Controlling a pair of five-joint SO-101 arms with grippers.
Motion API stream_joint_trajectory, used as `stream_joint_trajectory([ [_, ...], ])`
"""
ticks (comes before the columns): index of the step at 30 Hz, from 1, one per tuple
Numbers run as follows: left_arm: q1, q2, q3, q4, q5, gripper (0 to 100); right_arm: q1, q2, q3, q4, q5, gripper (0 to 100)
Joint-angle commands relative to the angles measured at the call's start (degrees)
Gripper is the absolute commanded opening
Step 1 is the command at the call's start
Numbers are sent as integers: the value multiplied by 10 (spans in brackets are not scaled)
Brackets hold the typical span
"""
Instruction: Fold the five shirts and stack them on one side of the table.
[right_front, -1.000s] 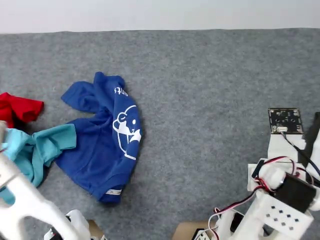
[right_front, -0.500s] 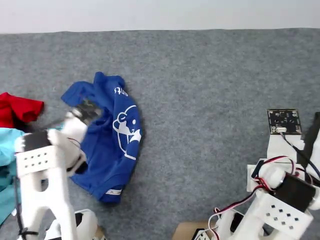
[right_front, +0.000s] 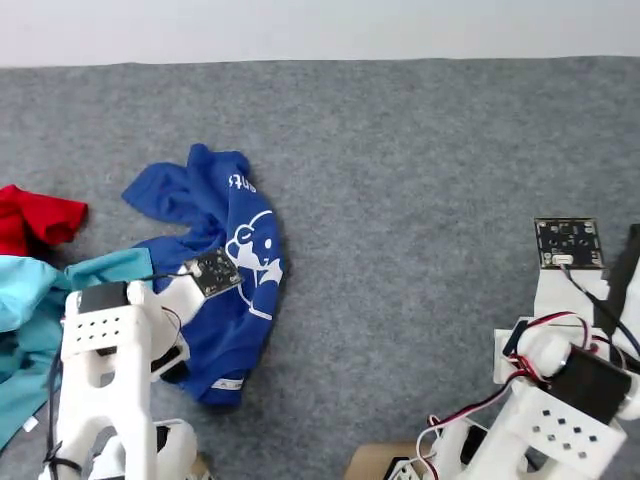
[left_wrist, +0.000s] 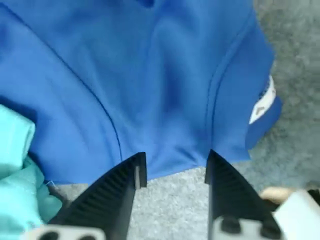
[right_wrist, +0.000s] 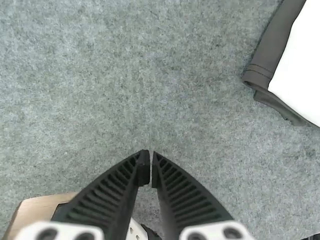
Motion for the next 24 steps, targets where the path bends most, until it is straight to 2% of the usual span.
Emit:
stream_joint_trajectory([
  [1, 3, -16, 20, -38, -8, 200, 5, -6, -3, 18, 7, 9],
  [12, 5, -15, 91, -106, -8, 186, 5, -6, -3, 18, 7, 9],
  [19, 4, -20, 45, -112, -4, 0, 5, -6, -2, 18, 7, 9],
  [24, 2, -21, -51, -98, 84, 2, 5, -6, -2, 18, 7, 9],
])
